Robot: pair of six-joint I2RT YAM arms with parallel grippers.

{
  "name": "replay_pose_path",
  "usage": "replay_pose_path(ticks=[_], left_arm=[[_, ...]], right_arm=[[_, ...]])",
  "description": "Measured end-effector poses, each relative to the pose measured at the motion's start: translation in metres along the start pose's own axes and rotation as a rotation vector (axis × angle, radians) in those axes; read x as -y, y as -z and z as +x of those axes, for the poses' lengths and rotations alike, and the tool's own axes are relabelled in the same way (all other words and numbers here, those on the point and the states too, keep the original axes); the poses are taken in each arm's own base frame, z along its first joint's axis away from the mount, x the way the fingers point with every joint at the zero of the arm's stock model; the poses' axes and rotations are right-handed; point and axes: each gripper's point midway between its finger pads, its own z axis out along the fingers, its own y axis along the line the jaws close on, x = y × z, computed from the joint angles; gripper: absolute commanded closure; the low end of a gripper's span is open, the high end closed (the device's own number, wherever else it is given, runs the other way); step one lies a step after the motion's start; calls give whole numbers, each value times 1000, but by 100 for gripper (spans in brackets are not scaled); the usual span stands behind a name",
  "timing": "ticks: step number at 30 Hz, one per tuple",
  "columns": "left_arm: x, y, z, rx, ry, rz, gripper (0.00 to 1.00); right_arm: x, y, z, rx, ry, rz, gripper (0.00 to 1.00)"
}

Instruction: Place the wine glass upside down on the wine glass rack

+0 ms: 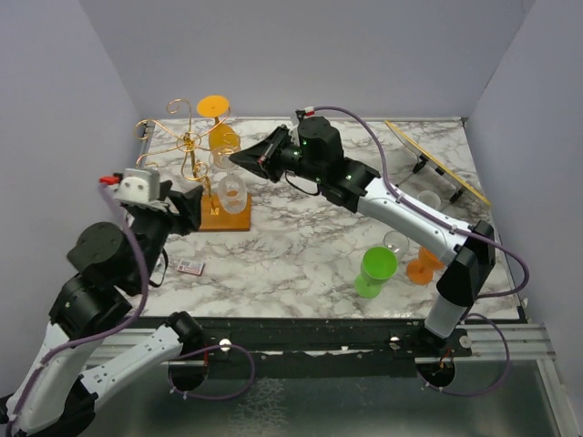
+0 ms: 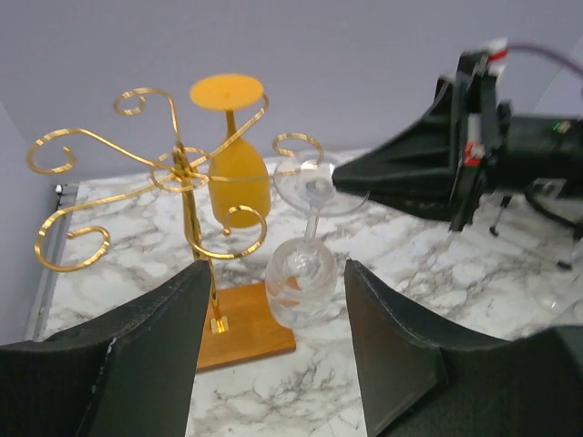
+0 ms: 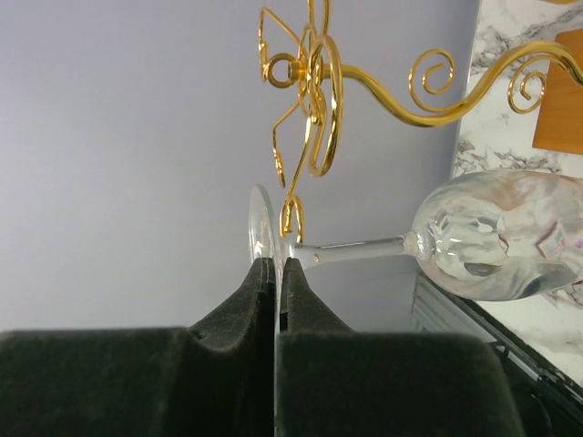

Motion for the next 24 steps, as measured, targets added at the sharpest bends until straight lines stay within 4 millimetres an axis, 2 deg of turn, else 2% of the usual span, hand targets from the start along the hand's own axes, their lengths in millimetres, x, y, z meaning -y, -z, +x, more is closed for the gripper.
replay_pose_path(ticks=[2, 6, 10, 12, 17, 24], left_arm=[[-9, 16, -33, 61, 49, -14, 38], [-22, 37, -81, 155, 108, -29, 37], [-25, 42, -106, 194, 129, -38, 37], [-24, 39, -110, 193, 129, -40, 36], [-19, 29, -104, 161, 111, -41, 36], [-19, 29, -103, 161, 109, -42, 34]], right_arm=[[0, -7, -1, 4, 1, 0, 99], [2, -19, -1, 15, 7, 0, 99], [-2, -32, 0, 33, 31, -11, 99], [-8, -38, -1, 44, 43, -25, 99], [-21, -50, -5, 62, 64, -61, 99], [-30, -68, 2, 51, 96, -90, 99]])
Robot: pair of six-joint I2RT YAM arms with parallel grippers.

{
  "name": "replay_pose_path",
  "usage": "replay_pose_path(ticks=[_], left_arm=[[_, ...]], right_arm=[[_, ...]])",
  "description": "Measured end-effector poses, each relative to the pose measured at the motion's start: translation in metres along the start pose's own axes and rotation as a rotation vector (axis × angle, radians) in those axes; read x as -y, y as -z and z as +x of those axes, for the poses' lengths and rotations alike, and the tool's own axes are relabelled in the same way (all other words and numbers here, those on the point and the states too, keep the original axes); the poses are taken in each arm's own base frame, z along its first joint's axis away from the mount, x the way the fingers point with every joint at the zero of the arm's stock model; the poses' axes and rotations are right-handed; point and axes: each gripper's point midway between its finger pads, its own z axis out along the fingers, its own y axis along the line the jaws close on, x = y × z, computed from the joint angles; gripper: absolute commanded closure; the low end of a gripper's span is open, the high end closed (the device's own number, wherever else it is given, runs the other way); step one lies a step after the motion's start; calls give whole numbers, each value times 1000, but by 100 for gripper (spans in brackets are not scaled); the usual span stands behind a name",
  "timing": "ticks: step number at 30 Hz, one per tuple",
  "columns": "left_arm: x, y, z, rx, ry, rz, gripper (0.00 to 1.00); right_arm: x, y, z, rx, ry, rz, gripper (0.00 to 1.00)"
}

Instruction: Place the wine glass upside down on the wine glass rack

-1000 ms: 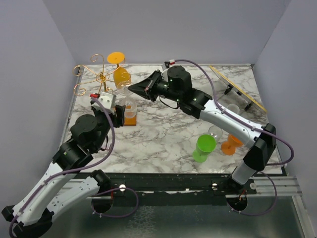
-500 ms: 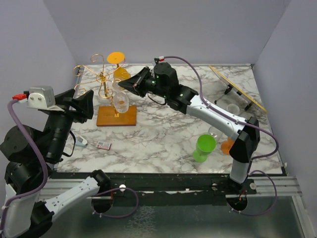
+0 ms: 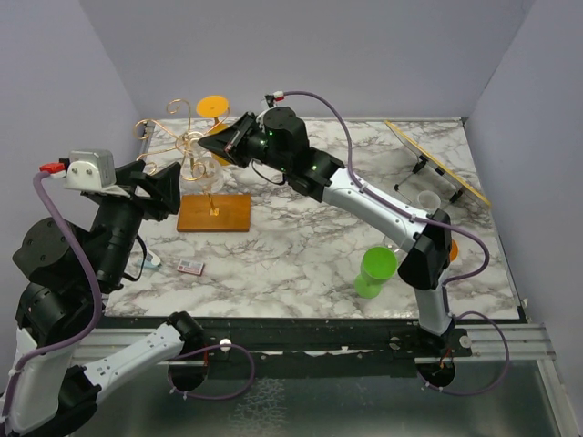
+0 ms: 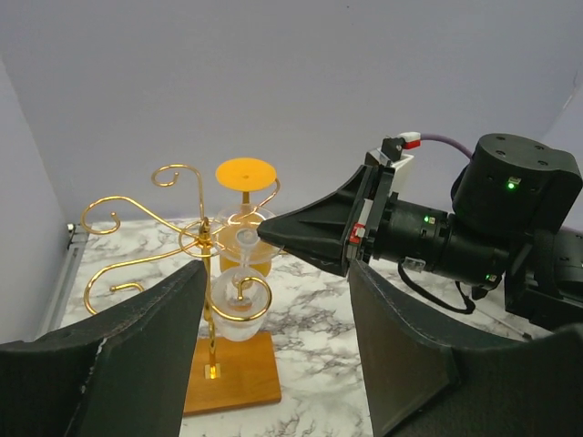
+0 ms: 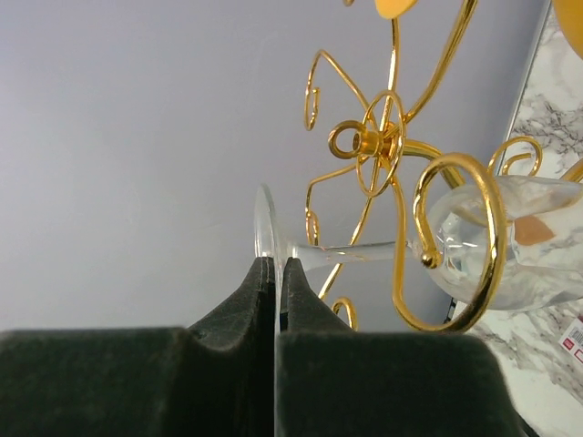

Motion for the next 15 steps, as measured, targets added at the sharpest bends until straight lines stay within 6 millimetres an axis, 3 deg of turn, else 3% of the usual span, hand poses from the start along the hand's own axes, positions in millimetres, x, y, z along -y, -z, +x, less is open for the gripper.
replay_pose_path(ticks=[15], left_arm=[[-6, 3, -2, 9, -24, -19, 33]], right_arm=[[-6, 1, 26, -52, 85, 17, 99]])
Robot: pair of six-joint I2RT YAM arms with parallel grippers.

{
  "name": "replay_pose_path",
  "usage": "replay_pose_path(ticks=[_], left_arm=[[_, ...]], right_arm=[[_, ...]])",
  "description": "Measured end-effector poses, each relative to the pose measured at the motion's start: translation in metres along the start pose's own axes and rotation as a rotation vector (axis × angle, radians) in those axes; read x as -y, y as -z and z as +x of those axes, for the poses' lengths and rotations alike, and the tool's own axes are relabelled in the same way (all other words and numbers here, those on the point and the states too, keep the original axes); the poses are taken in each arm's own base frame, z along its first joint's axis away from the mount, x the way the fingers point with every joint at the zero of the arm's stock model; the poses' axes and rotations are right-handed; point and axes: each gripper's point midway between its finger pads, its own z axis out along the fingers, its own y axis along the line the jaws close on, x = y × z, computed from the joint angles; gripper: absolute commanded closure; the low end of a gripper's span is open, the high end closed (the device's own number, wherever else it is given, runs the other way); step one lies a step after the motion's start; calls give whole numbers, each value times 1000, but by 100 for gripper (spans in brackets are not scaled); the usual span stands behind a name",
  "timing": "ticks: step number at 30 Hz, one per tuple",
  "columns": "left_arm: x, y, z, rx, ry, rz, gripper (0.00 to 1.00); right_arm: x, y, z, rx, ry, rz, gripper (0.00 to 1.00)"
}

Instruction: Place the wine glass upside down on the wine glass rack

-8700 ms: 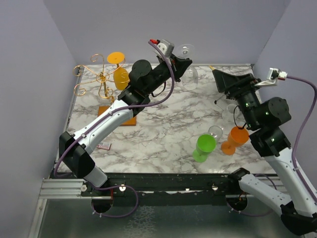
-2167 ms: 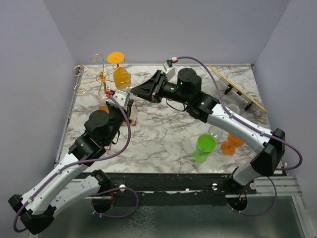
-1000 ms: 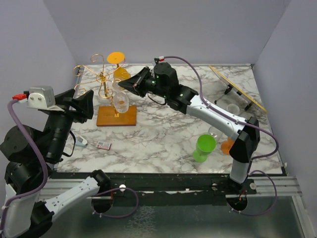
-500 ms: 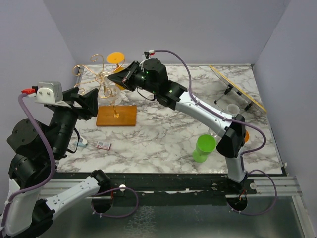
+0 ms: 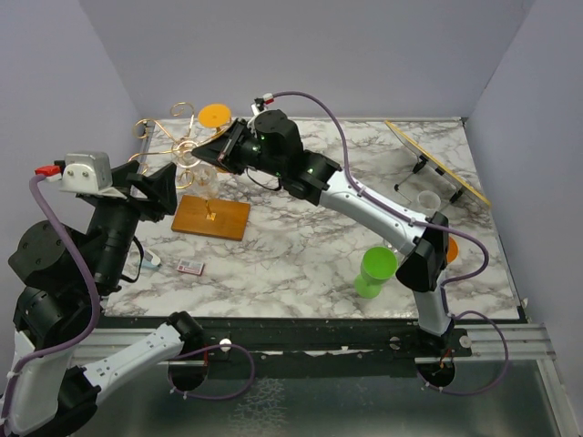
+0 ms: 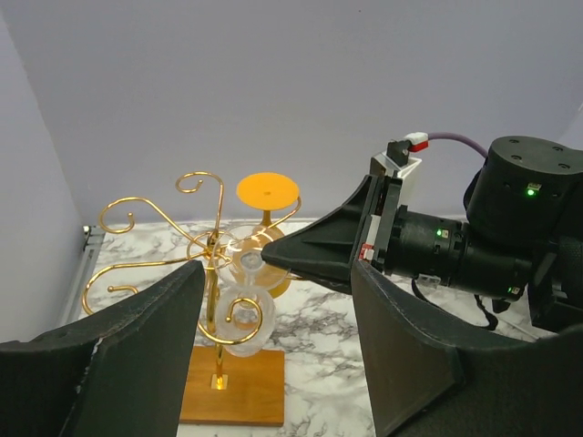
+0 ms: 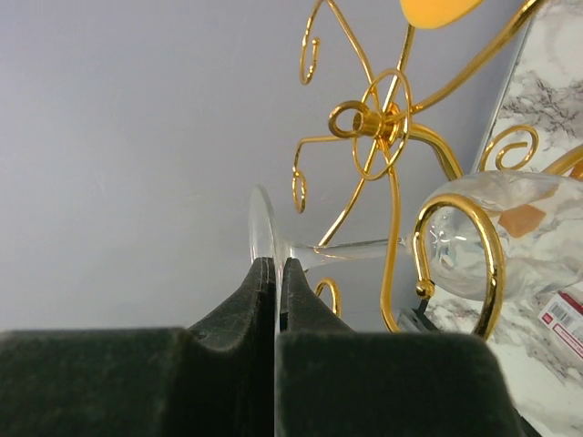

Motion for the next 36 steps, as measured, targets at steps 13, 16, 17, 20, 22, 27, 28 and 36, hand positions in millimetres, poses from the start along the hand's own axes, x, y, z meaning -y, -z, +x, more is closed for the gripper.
replay_pose_path(ticks=[13, 16, 17, 20, 22, 27, 28, 36], left_arm=[[-2, 1, -1, 3, 2, -8, 33], [-3, 2, -2, 6, 4, -11, 33], [-4, 2, -2, 7, 5, -12, 33], [-5, 3, -2, 10, 6, -18, 33], [-5, 3, -2, 10, 6, -18, 33], [-5, 3, -2, 10, 6, -19, 33], [-5, 3, -2, 9, 6, -19, 33], [-6, 3, -2, 8, 6, -24, 33]], right_arm=[[0, 2, 22, -43, 21, 24, 99], [-7, 1, 22, -42, 29, 7, 99], [-9, 1, 22, -42, 32, 1, 99], [-13, -1, 23, -45, 41, -8, 99], [-11, -3, 24, -48, 43, -3, 99], [-3, -10, 29, -67, 47, 9, 99], [-1, -11, 30, -71, 47, 12, 99], [6, -17, 49, -125, 62, 18, 99]])
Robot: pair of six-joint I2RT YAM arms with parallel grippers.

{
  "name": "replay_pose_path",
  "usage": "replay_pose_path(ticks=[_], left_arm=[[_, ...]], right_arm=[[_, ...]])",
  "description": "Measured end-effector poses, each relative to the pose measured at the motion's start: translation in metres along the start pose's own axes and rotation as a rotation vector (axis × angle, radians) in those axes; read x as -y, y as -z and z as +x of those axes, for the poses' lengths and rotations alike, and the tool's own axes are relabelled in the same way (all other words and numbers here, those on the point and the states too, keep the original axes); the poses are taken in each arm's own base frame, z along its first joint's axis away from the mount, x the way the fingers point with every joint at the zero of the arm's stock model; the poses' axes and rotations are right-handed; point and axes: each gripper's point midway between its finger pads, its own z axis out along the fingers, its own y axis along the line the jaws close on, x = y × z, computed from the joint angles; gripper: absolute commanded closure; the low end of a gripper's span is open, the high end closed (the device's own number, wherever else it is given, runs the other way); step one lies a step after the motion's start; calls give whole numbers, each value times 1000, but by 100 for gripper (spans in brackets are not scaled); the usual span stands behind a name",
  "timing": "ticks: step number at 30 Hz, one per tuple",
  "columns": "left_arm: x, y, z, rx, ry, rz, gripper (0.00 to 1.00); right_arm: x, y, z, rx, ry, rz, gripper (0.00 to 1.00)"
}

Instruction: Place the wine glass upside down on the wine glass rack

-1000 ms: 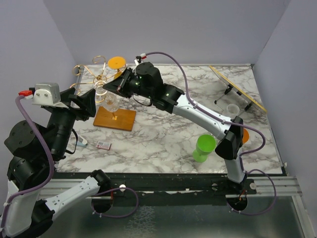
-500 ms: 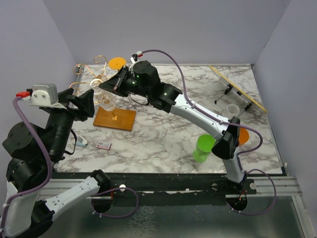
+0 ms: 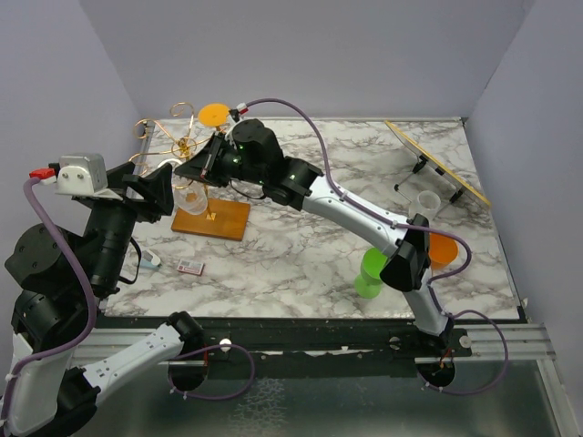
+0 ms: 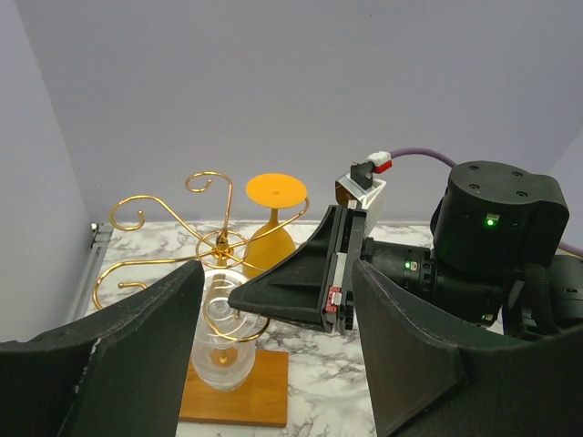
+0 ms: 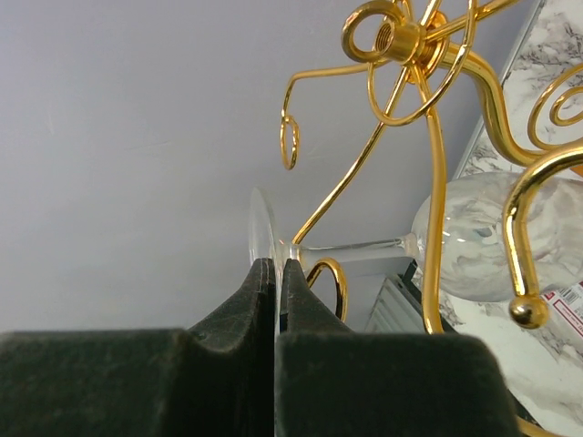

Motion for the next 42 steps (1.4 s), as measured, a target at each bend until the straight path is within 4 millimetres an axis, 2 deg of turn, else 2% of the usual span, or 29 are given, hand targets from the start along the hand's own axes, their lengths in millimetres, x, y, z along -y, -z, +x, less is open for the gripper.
replay_pose_path(ticks=[10, 19, 28, 34, 42], left_arm=[[-1, 0, 1, -2, -2, -7, 33], [-1, -1, 7, -12, 4, -9, 33], [0, -2, 8, -16, 10, -9, 33], [1, -2, 9, -17, 15, -9, 33], [2, -2, 9, -18, 19, -5, 32]], right_arm=[[2, 1, 6, -17, 9, -1, 99], [4, 18, 9, -18, 11, 9, 99], [9, 27, 3, 26, 11, 35, 96], [12, 32, -9, 90, 19, 62, 87], [16, 31, -16, 130, 27, 81, 63]])
